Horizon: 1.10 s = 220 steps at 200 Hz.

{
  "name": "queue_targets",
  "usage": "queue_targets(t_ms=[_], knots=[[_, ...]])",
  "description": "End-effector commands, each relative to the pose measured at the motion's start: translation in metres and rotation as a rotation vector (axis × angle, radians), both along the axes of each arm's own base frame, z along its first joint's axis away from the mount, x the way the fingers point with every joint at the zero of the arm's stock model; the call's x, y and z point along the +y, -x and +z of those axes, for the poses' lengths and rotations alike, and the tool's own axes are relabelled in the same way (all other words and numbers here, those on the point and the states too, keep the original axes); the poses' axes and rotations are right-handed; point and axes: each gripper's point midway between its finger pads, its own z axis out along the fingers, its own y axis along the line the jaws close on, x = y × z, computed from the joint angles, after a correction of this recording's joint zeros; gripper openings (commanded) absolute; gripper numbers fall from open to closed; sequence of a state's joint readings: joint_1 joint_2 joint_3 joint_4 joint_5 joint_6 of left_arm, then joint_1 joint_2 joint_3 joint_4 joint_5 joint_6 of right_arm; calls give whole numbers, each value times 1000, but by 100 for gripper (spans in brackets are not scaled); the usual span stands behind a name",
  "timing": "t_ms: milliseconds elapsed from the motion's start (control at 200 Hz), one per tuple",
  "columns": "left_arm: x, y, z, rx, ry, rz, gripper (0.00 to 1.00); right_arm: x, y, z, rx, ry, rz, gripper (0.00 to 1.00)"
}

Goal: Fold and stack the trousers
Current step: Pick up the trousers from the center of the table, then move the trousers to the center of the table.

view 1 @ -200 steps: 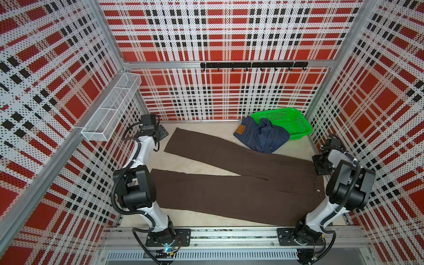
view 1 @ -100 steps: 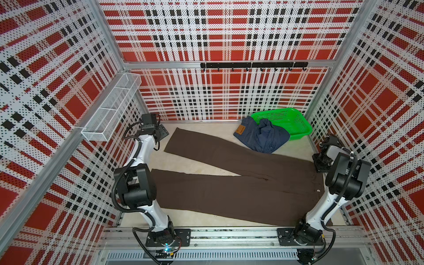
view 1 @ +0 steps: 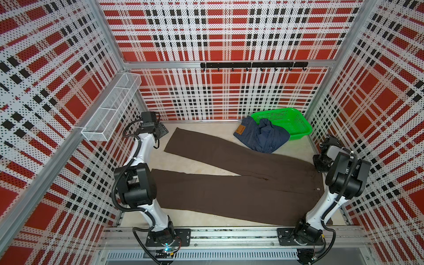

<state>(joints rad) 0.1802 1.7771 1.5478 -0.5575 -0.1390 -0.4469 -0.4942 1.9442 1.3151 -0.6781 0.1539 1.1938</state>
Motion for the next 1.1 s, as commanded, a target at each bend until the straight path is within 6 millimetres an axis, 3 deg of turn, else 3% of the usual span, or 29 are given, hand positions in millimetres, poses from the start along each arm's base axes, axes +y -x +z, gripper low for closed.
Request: queue_targets(t_ms=[0, 170, 361, 461, 606, 837, 1097], knots=[[-8, -12, -3, 5, 1, -19, 79, 3, 3, 23, -42, 16, 10, 0], [-39, -46, -8, -20, 27, -112, 78, 18, 19, 64, -120, 66, 47, 0], [-78, -97, -18, -48, 67, -209, 77, 45, 41, 82, -166, 83, 107, 0], [-90, -121, -34, -38, 79, -234, 77, 59, 49, 86, -179, 85, 143, 0], [-98, -143, -74, 4, 117, -245, 76, 77, 57, 90, -174, 93, 193, 0], [-96, -134, -140, 114, 141, -226, 71, 84, 68, 95, -179, 101, 215, 0], [-55, -88, -188, 220, 178, -118, 63, 81, 74, 102, -169, 125, 217, 0]])
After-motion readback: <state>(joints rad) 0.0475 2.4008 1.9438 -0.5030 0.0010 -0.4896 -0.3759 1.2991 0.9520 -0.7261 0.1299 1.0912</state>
